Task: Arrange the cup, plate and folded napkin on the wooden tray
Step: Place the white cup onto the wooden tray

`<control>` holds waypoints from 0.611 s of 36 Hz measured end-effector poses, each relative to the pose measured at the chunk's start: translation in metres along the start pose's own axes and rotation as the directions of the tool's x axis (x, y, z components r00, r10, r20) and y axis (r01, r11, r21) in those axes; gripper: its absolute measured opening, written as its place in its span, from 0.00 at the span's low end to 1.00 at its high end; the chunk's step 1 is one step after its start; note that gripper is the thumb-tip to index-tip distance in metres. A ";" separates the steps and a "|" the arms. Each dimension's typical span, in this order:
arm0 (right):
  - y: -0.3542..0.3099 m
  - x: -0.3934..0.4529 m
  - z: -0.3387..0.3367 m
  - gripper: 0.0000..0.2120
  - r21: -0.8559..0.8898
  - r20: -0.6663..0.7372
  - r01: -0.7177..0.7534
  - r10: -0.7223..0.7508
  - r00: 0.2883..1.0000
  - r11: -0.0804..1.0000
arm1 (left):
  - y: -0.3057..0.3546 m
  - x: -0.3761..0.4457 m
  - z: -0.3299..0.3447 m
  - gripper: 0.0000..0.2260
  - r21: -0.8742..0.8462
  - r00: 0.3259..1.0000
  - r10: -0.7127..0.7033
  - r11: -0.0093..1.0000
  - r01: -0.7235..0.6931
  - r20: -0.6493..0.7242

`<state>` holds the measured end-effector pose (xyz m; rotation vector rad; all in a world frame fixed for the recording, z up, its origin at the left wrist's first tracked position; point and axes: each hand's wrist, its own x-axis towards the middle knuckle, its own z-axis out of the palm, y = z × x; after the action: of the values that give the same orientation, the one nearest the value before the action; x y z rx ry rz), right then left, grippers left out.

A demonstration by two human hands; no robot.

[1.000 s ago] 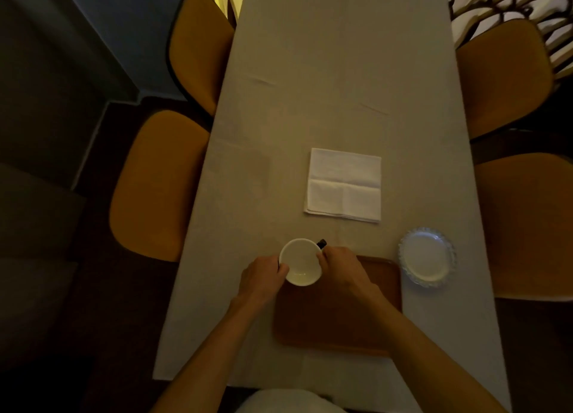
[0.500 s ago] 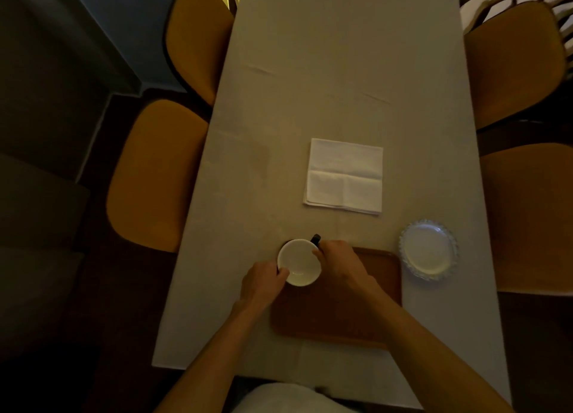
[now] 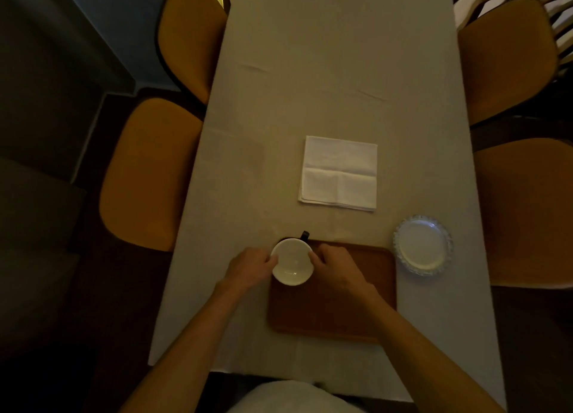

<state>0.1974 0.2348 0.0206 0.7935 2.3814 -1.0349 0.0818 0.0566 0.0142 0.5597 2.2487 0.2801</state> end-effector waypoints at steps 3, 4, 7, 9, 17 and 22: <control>0.002 -0.006 0.006 0.19 -0.006 0.056 -0.022 0.022 0.998 1.000 | 0.001 0.005 -0.007 0.14 0.058 0.998 0.064 0.996 -0.064 0.011; 0.003 -0.007 0.009 0.19 -0.010 0.066 -0.024 0.025 0.998 1.000 | 0.000 0.006 -0.009 0.14 0.074 0.997 0.076 0.994 -0.077 0.016; 0.003 -0.007 0.013 0.18 -0.026 0.076 -0.036 0.038 0.996 0.999 | 0.000 0.008 -0.013 0.12 0.091 0.996 0.085 0.992 -0.087 0.027; 0.003 -0.006 0.013 0.19 -0.054 0.068 -0.028 0.031 0.997 0.998 | 0.002 0.007 -0.013 0.11 0.102 0.996 0.087 0.991 -0.089 0.032; -0.002 0.001 0.013 0.16 -0.118 0.049 0.003 0.003 0.999 0.993 | -0.004 -0.002 -0.007 0.12 0.079 0.999 0.036 0.996 -0.038 0.034; -0.001 0.002 0.014 0.16 -0.102 0.036 -0.003 0.007 0.999 0.995 | -0.006 -0.002 0.001 0.15 0.058 1.000 0.025 0.998 -0.026 0.005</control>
<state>0.1973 0.2244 0.0114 0.7379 2.3794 -0.9103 0.0821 0.0501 0.0129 0.6194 2.2528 0.2267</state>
